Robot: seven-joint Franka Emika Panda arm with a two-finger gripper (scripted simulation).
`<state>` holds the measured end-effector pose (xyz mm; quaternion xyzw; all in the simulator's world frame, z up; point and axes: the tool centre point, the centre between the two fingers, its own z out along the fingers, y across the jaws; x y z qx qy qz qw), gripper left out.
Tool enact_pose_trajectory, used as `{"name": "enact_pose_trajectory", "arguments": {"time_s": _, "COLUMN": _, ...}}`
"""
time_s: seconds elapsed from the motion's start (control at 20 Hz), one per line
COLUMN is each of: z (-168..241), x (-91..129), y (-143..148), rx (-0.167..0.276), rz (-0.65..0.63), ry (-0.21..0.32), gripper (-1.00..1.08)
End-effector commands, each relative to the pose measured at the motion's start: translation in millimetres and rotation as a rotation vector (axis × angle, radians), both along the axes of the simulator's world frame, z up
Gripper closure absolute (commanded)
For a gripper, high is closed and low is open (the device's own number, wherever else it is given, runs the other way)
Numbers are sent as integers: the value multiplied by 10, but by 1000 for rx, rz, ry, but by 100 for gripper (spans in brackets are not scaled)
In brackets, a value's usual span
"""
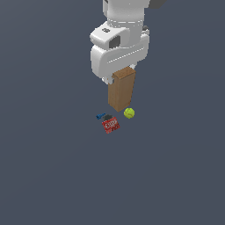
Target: Pick up a designated object from a clutter of objects.
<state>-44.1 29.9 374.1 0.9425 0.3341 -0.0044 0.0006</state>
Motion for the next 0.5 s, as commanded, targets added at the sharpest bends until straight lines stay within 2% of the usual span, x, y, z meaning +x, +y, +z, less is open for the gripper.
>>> {"name": "enact_pose_trajectory", "arguments": {"time_s": 0.0, "z": 238, "x": 67, "y": 178, "rx": 1, "rz": -1, "ry": -8, "gripper": 108}}
{"name": "enact_pose_trajectory", "arguments": {"time_s": 0.45, "z": 806, "x": 264, "y": 680, "rx": 4, "rz": -1, "ry": -8, "gripper": 108}}
